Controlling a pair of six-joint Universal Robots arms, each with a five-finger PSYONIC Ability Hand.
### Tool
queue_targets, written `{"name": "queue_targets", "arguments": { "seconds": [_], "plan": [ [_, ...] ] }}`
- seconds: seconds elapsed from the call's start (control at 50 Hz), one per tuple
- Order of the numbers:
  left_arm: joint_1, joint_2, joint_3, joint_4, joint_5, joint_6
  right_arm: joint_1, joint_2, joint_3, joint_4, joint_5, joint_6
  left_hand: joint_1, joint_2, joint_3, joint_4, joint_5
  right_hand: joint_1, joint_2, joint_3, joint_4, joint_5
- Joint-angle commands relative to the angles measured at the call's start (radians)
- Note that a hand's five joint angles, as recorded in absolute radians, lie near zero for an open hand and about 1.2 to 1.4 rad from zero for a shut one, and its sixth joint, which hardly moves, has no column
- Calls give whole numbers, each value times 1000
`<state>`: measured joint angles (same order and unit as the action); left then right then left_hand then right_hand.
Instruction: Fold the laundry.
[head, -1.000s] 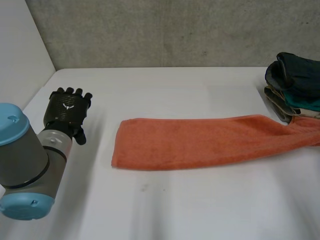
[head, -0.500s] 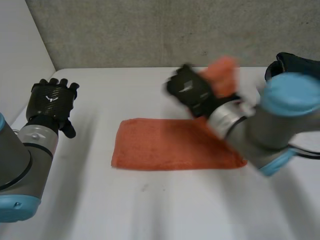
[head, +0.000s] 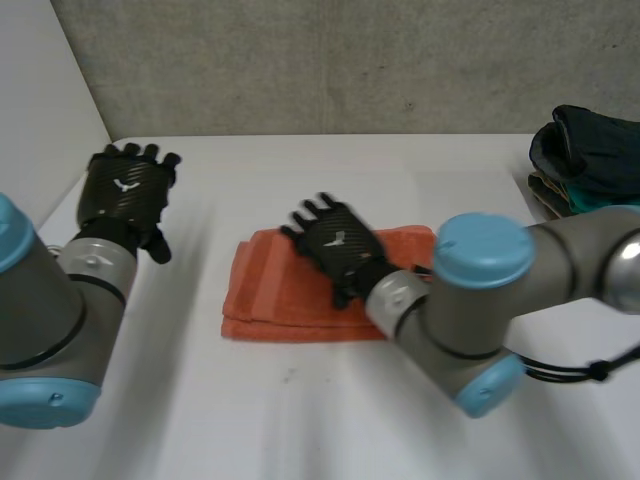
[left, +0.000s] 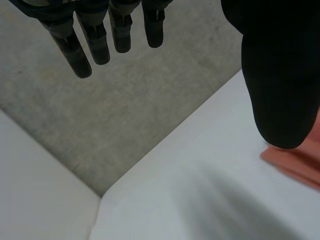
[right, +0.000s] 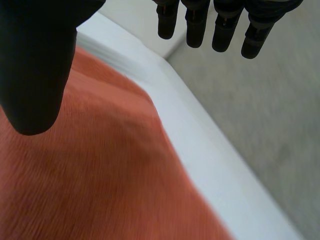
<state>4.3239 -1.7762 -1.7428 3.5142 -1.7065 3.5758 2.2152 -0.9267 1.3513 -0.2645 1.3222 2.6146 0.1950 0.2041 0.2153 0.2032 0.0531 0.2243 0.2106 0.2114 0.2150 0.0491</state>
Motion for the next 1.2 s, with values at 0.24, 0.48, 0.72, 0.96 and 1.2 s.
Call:
{"name": "queue_targets", "arguments": {
  "seconds": [0.24, 0.48, 0.72, 0.96, 1.2],
  "plan": [
    [-150, -134, 89, 3, 1, 0, -318, -67, 261, 79, 120, -86, -20, -30, -41, -29, -53, 1172, 1186, 1185, 1181, 1172],
    [-147, -68, 83, -1, -2, 1, -221, -218, 214, -179, 154, -313, -20, -30, -41, -29, -53, 1172, 1186, 1185, 1181, 1173],
    [-139, -52, 115, 6, 1, -12, 64, 2, 167, -113, -231, -334, -20, -30, -41, -29, -53, 1172, 1186, 1185, 1181, 1173],
    [-155, -78, 229, 25, -1, -167, -49, -156, 153, -9, -101, 98, -5, -14, -25, -13, -38, -50, -36, -37, -40, -49],
    [-348, -304, 414, -85, -16, -250, -209, -210, 62, 227, -60, 453, 7, -2, -14, -1, -26, -50, -36, -37, -40, -49]
  ]
}}
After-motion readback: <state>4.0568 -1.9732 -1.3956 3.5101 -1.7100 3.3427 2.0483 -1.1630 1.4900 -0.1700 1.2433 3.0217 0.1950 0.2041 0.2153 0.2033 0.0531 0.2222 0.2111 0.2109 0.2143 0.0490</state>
